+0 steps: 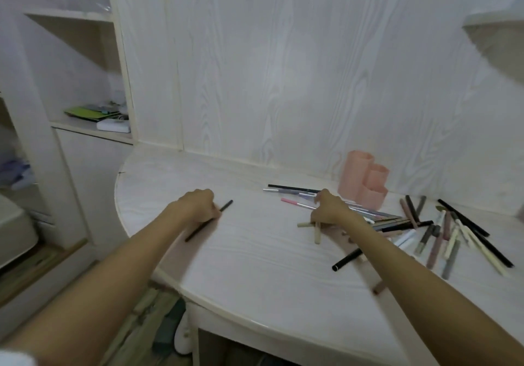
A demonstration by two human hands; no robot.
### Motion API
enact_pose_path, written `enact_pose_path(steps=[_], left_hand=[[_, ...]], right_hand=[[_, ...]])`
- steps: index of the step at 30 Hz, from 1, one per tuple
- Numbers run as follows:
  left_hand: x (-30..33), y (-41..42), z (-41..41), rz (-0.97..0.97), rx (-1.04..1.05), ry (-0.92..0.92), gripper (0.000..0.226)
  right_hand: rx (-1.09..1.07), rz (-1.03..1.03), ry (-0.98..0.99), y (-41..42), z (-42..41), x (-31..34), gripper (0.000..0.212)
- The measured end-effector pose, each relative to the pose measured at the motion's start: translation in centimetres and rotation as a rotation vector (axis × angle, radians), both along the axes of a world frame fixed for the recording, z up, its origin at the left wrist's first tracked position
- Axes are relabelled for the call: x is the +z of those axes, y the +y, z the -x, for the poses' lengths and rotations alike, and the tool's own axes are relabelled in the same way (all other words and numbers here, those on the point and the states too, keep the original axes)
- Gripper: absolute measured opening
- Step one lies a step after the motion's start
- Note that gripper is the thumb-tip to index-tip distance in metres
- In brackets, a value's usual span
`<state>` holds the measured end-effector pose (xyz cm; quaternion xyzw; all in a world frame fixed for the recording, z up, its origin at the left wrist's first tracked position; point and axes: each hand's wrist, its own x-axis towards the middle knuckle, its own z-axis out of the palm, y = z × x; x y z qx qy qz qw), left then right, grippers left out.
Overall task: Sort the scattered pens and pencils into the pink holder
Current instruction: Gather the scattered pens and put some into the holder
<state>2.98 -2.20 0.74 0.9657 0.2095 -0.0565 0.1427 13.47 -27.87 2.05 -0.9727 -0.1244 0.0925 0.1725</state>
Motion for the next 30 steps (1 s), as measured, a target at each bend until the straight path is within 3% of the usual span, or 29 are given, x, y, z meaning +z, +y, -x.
enact_pose_path(steps=[3,6,9,12,14,17,20,23,27,30], left_hand=[[0.2,-5.5,-2.4,-0.034,-0.124,0.024,0.026],[0.7,-10.3,-4.4,-0.164,-0.239,0.032,0.031],[1.8,-12.8,-5.5,-0.277,-0.296,0.077,0.035],[3.1,-13.0,-7.5,-0.059,-0.257,0.117,0.029],[4.4,-13.4,-9.3,0.178,-0.222,-0.037,0.031],[6.5,-15.5,-12.3,0.475,-0.18,-0.487,0.016],[8.6,-18.5,-15.7,0.575,-0.175,-0.865,0.023],[9.8,-21.0,-18.4,0.61,-0.18,-1.086,0.022],[8.5,-23.2,-20.7,0.529,-0.199,-1.111,0.021],[6.1,-23.3,-21.6,0.342,-0.223,-0.877,0.026]], right_hand=[[-0.023,-0.222,0.065,-2.2,-0.4,0.8,0.048],[-0.069,-0.561,0.284,-5.3,-0.7,1.4,0.049],[-0.05,-0.73,0.373,-8.4,-1.5,1.4,0.037],[-0.002,-0.835,0.314,-11.3,-2.2,1.4,0.026],[-0.029,-0.903,0.25,-13.1,-2.8,0.8,0.023],[-0.08,-1.017,0.17,-14.7,-3.8,-0.3,0.027],[-0.072,-1.15,0.186,-15.6,-4.6,-0.8,0.025],[-0.042,-1.308,0.245,-16.5,-5.3,-1.6,0.026],[-0.065,-1.638,0.353,-17.9,-6.1,-2.2,0.024],[-0.111,-1.809,0.422,-18.8,-6.5,-2.6,0.027]])
